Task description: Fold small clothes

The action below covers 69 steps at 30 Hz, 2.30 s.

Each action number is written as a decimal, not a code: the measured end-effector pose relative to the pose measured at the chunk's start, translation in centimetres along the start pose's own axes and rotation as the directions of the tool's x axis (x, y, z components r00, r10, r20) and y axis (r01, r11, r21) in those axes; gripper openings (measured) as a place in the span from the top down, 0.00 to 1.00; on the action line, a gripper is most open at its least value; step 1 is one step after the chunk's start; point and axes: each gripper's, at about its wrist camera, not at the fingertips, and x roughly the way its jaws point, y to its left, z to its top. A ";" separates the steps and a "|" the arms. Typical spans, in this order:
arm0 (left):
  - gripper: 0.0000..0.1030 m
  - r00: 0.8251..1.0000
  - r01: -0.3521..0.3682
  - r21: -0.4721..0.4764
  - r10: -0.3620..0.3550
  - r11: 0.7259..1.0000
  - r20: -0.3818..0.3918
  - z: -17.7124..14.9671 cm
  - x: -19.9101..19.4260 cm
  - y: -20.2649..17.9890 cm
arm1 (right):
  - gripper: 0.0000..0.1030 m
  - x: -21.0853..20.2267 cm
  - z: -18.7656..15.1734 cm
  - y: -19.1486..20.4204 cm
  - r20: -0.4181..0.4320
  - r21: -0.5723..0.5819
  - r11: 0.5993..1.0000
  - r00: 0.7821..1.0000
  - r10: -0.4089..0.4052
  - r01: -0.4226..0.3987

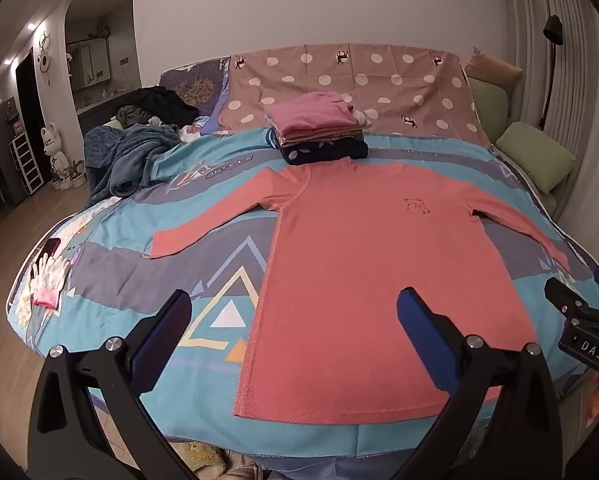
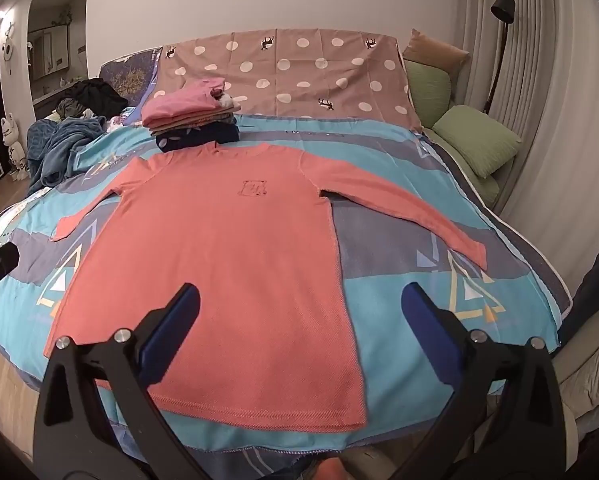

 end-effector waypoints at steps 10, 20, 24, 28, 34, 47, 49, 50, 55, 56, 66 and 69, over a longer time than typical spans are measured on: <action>0.01 1.000 -0.030 0.014 0.030 0.999 0.006 -0.1 -1.4 1.0 | 0.02 0.1 0.5 1.0 -0.007 -0.011 1.000 1.000 0.009 -0.009; 0.01 1.000 0.015 -0.025 -0.015 1.000 -0.024 0.0 -0.2 1.2 | 0.02 0.2 0.5 0.8 -0.015 -0.016 1.000 1.000 -0.014 0.014; 0.01 0.999 0.025 -0.035 -0.026 0.999 -0.026 -0.3 0.2 1.0 | 0.02 0.3 0.7 0.4 -0.017 -0.011 1.000 1.000 -0.022 0.022; 0.01 0.999 0.040 -0.050 -0.042 0.998 -0.034 -0.5 0.7 0.8 | 0.02 0.5 0.7 0.3 -0.025 -0.015 1.000 0.999 -0.025 0.025; 0.01 0.998 0.045 -0.035 -0.046 0.998 -0.045 -0.6 1.2 0.4 | 0.02 0.8 0.8 0.3 -0.031 -0.020 0.999 0.999 -0.027 0.026; 0.01 0.998 0.035 -0.035 -0.037 0.999 -0.052 -0.5 1.6 0.2 | 0.02 1.2 0.6 0.6 -0.038 -0.027 0.999 0.999 -0.026 0.025; 0.01 0.998 0.038 -0.032 -0.039 0.999 -0.049 -0.5 1.6 0.2 | 0.02 1.3 0.5 0.7 -0.040 -0.029 0.999 0.999 -0.027 0.026; 0.01 0.998 0.038 -0.028 -0.039 0.999 -0.048 -0.5 1.6 0.1 | 0.02 1.3 0.5 0.7 -0.040 -0.031 0.999 0.999 -0.028 0.026; 0.01 0.998 0.039 -0.024 -0.040 0.999 -0.047 -0.7 1.6 0.0 | 0.02 1.3 0.4 0.9 -0.041 -0.033 0.999 0.999 -0.024 0.023; 0.01 0.998 0.040 -0.025 -0.041 0.999 -0.046 -0.7 1.6 0.0 | 0.02 1.3 0.4 0.9 -0.041 -0.033 0.999 0.999 -0.025 0.023; 0.01 0.998 0.041 -0.031 -0.042 0.999 -0.050 -0.7 1.6 -0.1 | 0.02 1.3 0.3 1.0 -0.045 -0.038 0.999 0.999 -0.024 0.022; 0.01 0.998 0.039 -0.030 -0.041 0.999 -0.049 -0.7 1.6 -0.1 | 0.02 1.3 0.3 1.1 -0.046 -0.037 0.999 0.999 -0.023 0.021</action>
